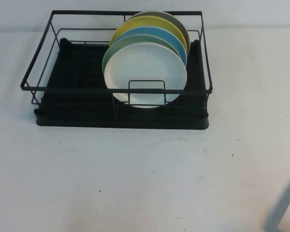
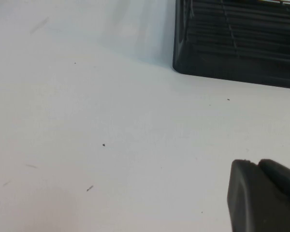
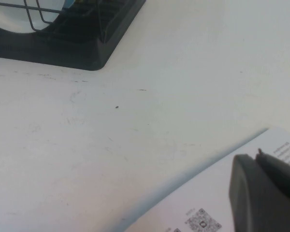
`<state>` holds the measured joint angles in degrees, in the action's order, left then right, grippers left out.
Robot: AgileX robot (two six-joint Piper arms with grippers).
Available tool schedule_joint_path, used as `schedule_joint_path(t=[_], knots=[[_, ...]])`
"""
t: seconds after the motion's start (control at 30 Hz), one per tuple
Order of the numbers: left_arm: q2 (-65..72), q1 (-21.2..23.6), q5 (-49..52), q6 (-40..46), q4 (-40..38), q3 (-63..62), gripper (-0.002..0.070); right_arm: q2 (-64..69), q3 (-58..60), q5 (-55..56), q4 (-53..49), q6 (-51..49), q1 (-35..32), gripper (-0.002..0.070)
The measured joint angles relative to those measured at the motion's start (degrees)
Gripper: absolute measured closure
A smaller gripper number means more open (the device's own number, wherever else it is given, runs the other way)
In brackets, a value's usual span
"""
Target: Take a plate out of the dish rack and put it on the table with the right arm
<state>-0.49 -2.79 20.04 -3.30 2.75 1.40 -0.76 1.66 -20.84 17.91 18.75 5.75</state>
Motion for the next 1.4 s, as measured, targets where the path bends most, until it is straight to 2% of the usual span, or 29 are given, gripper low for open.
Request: schedule_joint_path(t=[1.4], knots=[[0.0, 0.0, 0.0, 0.0, 0.0, 0.0, 0.0679, 0.0, 0.0, 0.0, -1.6, 0.1, 0.0, 0.0694]])
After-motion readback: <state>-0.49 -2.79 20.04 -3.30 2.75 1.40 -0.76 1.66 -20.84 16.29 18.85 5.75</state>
